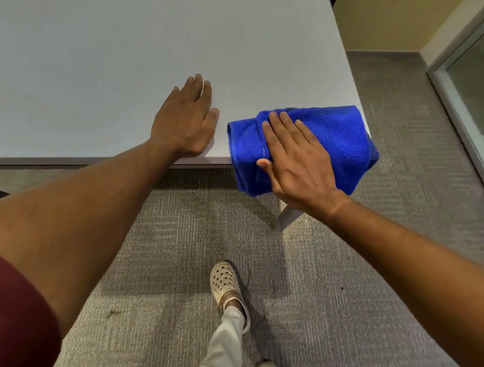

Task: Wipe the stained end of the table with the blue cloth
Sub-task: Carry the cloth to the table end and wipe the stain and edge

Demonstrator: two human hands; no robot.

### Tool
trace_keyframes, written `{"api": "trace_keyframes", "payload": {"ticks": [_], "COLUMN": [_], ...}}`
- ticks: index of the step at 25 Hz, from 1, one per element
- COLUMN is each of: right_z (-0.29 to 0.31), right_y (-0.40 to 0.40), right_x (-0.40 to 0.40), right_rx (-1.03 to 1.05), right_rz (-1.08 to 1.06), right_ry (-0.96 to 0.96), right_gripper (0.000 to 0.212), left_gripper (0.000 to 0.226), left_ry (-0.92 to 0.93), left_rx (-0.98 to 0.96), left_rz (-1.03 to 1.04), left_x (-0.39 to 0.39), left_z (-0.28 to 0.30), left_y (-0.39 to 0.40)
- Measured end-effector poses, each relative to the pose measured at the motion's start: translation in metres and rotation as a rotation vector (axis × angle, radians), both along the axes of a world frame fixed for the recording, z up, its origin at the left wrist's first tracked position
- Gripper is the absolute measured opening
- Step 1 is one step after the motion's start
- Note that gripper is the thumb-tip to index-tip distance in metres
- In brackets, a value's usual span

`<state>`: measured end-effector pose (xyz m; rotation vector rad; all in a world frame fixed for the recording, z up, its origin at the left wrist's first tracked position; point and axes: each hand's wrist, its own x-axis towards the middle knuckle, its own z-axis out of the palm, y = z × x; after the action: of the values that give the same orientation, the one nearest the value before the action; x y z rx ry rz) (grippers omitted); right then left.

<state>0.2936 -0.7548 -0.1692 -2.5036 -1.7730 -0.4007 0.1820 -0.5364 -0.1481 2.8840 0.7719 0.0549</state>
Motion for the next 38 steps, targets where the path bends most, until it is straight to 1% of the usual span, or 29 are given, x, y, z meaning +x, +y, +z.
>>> {"api": "trace_keyframes", "payload": {"ticks": [4, 7, 9, 14, 17, 20, 25, 27, 29, 32, 34, 36, 37, 38], "right_z": [-0.008, -0.008, -0.008, -0.007, -0.011, -0.013, -0.007, -0.008, -0.004, 0.003, 0.009, 0.017, 0.020, 0.023], "right_y": [0.030, 0.026, 0.009, -0.068, -0.087, -0.085, -0.042, -0.020, -0.016, -0.041, -0.054, -0.054, -0.049, -0.042], "right_x": [-0.021, -0.015, 0.001, 0.069, 0.088, 0.083, 0.039, 0.017, 0.012, 0.033, 0.055, 0.075, 0.083, 0.089], "right_rx": [0.073, 0.069, 0.053, 0.029, 0.080, 0.081, 0.092, 0.098, 0.063, 0.042, 0.085, 0.095, 0.065, 0.033], "right_rz": [0.063, 0.111, 0.104, -0.025, -0.077, -0.111, -0.038, -0.026, -0.038, -0.169, -0.317, -0.446, -0.471, -0.476], "right_ry": [-0.039, -0.066, -0.069, -0.077, -0.010, 0.037, -0.012, 0.039, 0.100, 0.202, 0.342, 0.555, 0.622, 0.648], "right_gripper": [0.064, 0.065, 0.065, 0.066, 0.067, 0.068, 0.058, 0.058, 0.060, 0.064, 0.063, 0.063, 0.064, 0.064], "left_gripper": [0.061, 0.059, 0.059, 0.060, 0.059, 0.059, 0.060, 0.061, 0.062, 0.063, 0.062, 0.063, 0.063, 0.064], "left_ry": [-0.021, -0.035, -0.028, 0.004, 0.001, -0.006, -0.023, -0.035, -0.035, -0.044, -0.044, -0.044, -0.048, -0.048], "left_rx": [-0.021, -0.022, -0.020, 0.031, 0.016, 0.014, -0.001, -0.015, -0.027, -0.029, -0.023, -0.026, -0.026, -0.027], "left_rz": [0.013, 0.005, 0.002, -0.019, -0.009, 0.001, 0.000, 0.007, 0.011, -0.003, 0.004, 0.008, 0.010, 0.015], "left_x": [0.000, -0.001, -0.003, -0.002, -0.001, 0.001, 0.003, 0.001, -0.001, 0.000, -0.001, -0.001, 0.000, 0.001], "left_z": [0.002, 0.002, 0.001, -0.001, 0.000, -0.001, -0.002, -0.003, -0.002, -0.003, -0.002, -0.003, -0.003, -0.003], "left_y": [0.000, 0.000, 0.003, 0.001, 0.001, 0.000, 0.001, 0.003, 0.004, 0.002, 0.002, 0.001, 0.000, 0.000]}}
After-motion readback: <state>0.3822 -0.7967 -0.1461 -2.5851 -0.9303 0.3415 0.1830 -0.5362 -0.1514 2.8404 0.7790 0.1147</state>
